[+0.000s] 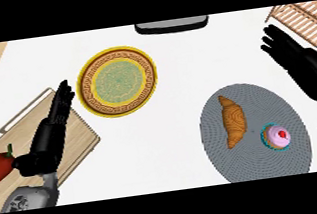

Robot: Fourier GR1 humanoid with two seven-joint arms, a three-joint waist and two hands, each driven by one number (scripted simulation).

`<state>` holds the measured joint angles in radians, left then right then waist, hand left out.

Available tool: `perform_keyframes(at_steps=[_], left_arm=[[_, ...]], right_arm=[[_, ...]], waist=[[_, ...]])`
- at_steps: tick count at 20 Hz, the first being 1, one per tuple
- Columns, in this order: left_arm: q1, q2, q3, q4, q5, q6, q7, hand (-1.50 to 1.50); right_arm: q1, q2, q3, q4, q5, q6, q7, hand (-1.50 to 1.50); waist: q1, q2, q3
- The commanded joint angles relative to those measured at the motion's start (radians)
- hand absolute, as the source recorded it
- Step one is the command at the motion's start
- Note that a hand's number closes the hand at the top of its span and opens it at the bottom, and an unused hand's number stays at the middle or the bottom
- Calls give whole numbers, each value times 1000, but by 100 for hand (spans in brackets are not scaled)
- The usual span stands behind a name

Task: Pick the cupcake from the placemat and place it in the tiered shelf

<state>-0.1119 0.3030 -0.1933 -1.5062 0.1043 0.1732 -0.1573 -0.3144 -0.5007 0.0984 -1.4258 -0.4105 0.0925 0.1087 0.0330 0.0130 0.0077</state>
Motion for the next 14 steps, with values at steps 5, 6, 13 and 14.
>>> perform_keyframes(at_steps=[5,6,13,14], left_arm=[[23,88,100,-30,48,-21,107,0],[51,90,95,-27,46,-21,111,0],[32,116,115,-123,112,-73,287,0],[-4,89,102,-83,96,-82,263,0]], right_arm=[[6,-11,-249,-114,-108,46,-323,150],[-13,-36,-318,-131,-145,63,-370,150],[360,-69,-230,-6,28,64,-290,-150],[361,-78,-223,-2,63,92,-329,-150]], waist=[[-49,-25,-3],[-56,-29,-2],[-43,-16,-7],[-42,-14,-7]])
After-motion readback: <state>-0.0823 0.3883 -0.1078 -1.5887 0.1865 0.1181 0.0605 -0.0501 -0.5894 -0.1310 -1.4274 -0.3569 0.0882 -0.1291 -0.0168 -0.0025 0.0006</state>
